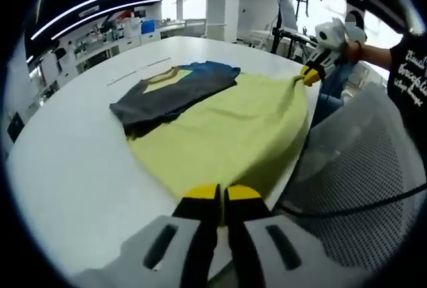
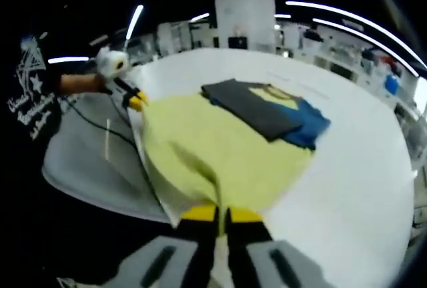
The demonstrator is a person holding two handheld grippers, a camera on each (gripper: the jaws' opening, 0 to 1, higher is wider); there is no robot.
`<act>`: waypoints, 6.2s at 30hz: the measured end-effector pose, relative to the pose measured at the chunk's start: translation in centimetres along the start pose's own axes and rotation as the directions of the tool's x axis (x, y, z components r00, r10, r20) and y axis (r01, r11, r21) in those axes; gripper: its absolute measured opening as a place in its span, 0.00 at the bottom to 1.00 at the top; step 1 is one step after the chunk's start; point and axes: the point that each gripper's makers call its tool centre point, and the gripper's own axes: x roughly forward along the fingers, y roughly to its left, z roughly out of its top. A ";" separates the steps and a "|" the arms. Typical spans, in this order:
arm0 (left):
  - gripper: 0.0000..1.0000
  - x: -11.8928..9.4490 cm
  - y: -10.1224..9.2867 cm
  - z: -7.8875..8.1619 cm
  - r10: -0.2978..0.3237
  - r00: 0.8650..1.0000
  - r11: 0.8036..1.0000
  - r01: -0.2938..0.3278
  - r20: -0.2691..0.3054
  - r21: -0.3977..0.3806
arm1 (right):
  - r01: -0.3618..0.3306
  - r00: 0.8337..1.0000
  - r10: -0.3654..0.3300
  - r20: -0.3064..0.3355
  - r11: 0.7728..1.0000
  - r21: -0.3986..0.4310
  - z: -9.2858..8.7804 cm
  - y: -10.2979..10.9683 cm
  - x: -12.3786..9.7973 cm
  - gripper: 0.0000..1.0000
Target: Fold the garment on the visible template until the final outline fits inside the template.
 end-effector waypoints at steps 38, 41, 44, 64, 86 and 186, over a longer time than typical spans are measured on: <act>0.00 -3.8 -1.5 0.8 -0.030 0.998 0.999 0.027 -0.059 -0.043 | -0.039 0.999 0.039 0.021 0.999 -0.001 1.6 2.0 -3.1 0.00; 0.00 -3.9 -0.9 1.6 -0.020 0.998 0.999 0.018 -0.052 -0.037 | -0.029 0.999 0.030 0.026 0.999 -0.022 2.4 1.7 -3.1 0.00; 0.00 -4.0 0.0 2.7 -0.012 0.999 1.000 0.011 -0.031 -0.023 | -0.016 0.999 0.018 0.041 0.999 -0.042 3.3 1.0 -3.1 0.00; 0.00 -3.9 4.9 8.3 0.036 0.998 0.999 -0.036 0.046 0.015 | 0.072 0.994 -0.056 0.094 0.981 -0.180 8.9 -3.9 -2.8 0.00; 0.00 -1.2 10.3 14.7 0.097 0.991 0.995 -0.100 0.098 0.027 | 0.180 0.978 -0.163 0.130 0.975 -0.130 13.2 -8.9 -1.7 0.00; 0.14 12.5 23.2 7.0 0.191 0.977 0.947 -0.158 -0.097 0.278 | 0.259 0.964 -0.260 -0.057 0.965 -0.031 9.7 -24.2 12.9 0.10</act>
